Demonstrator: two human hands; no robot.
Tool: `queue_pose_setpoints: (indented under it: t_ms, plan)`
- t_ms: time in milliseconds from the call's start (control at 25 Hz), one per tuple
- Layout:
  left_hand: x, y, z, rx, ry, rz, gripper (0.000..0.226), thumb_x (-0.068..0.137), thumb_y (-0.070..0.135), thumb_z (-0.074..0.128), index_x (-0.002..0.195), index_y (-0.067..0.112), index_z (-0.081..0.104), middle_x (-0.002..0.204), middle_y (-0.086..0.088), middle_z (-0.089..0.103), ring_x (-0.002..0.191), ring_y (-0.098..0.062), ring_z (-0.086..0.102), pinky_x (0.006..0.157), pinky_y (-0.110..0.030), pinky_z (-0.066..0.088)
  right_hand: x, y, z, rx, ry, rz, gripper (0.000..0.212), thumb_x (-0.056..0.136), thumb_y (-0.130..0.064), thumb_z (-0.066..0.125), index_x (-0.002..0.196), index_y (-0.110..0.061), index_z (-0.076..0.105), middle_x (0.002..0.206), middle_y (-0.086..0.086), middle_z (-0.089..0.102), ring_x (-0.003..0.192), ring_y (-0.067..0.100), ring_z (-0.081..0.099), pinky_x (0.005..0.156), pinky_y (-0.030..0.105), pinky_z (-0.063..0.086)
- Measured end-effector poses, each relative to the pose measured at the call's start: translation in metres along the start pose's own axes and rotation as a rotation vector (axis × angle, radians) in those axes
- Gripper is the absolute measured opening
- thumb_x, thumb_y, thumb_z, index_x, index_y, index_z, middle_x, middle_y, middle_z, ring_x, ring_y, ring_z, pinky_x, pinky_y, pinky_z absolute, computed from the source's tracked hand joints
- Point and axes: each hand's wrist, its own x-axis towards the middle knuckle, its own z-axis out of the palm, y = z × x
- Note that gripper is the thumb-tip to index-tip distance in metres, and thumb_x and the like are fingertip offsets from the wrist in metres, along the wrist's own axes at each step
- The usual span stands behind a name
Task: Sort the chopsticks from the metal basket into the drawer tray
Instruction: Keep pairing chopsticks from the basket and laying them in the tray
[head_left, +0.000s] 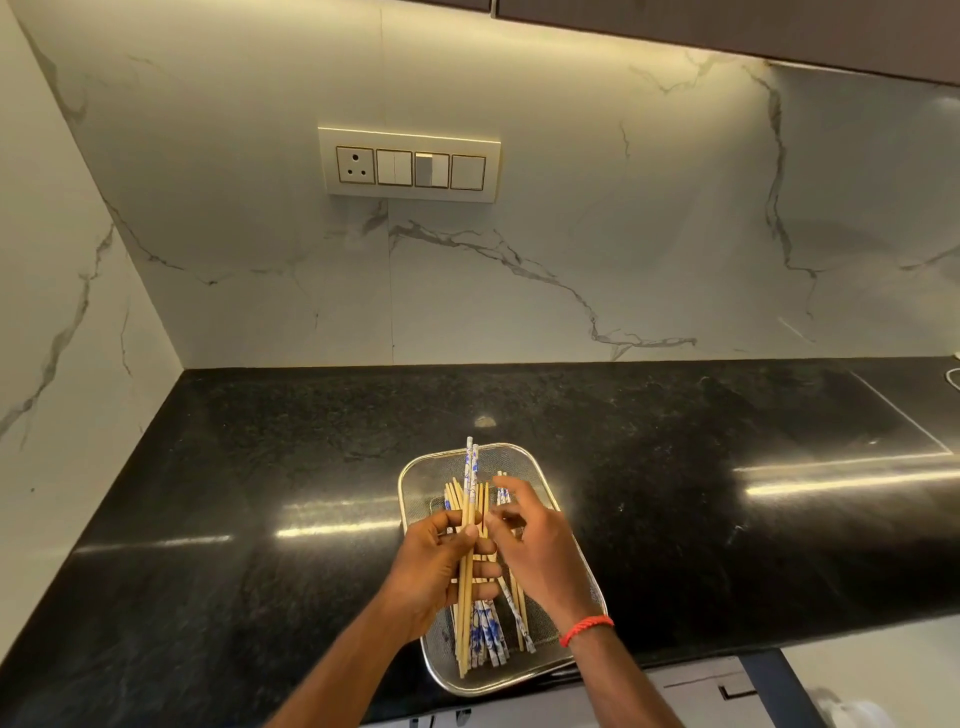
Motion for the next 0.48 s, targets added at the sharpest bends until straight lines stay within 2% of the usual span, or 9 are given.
queue_pose_setpoints:
  t_ms: [80,160,240,320,400,480]
  plan:
    - [0.000,0.000,-0.001,-0.017,0.023,0.006,0.020,0.100,0.009,0.052,0.118,0.004,0.059,0.098,-0.020,0.074,0.080,-0.033,0.074,0.066,-0.046,0.063,0.001,0.013,-0.002,-0.045,0.006,0.137,0.038,0.094,-0.030,0.060,0.130,-0.030,0.051,0.105,-0.001,0.072,0.089,0.010,0.069,0.076,0.027,0.059]
    - [0.003,-0.001,-0.003,-0.028,0.050,0.012,0.020,0.100,0.009,0.053,0.118,0.005,0.059,0.102,-0.020,0.074,0.083,-0.034,0.075,0.068,-0.049,0.063,0.000,0.023,0.000,-0.157,-0.067,0.217,0.041,0.092,-0.027,0.064,0.131,-0.026,0.051,0.109,0.000,0.071,0.099,0.015,0.068,0.085,0.033,0.058]
    - [0.005,-0.002,-0.004,-0.035,0.065,0.013,0.019,0.099,0.009,0.054,0.118,0.006,0.059,0.104,-0.021,0.074,0.085,-0.035,0.075,0.070,-0.051,0.063,-0.004,0.025,0.004,-0.168,-0.125,0.260,0.044,0.091,-0.021,0.066,0.131,-0.024,0.050,0.104,-0.003,0.069,0.095,0.013,0.067,0.082,0.028,0.056]
    - [0.006,-0.002,-0.004,-0.037,0.070,0.018,0.020,0.099,0.009,0.054,0.118,0.007,0.060,0.105,-0.020,0.075,0.087,-0.035,0.075,0.072,-0.052,0.063,-0.007,0.025,0.007,-0.135,-0.168,0.264,0.043,0.092,-0.016,0.064,0.131,-0.025,0.048,0.089,-0.009,0.063,0.084,0.007,0.064,0.074,0.021,0.053]
    - [0.006,-0.002,-0.003,-0.037,0.072,0.025,0.020,0.099,0.009,0.054,0.118,0.007,0.060,0.105,-0.020,0.075,0.087,-0.034,0.075,0.073,-0.053,0.062,-0.008,0.027,0.009,-0.114,-0.202,0.249,0.043,0.092,-0.014,0.062,0.130,-0.026,0.046,0.084,-0.011,0.060,0.081,0.005,0.064,0.075,0.022,0.056]
    - [0.007,-0.001,-0.001,-0.043,0.074,0.030,0.020,0.098,0.008,0.054,0.118,0.007,0.060,0.106,-0.019,0.075,0.088,-0.034,0.075,0.073,-0.053,0.062,-0.007,0.029,0.010,-0.080,-0.218,0.259,0.048,0.091,-0.013,0.064,0.132,-0.026,0.044,0.089,-0.007,0.065,0.082,0.006,0.066,0.077,0.024,0.057]
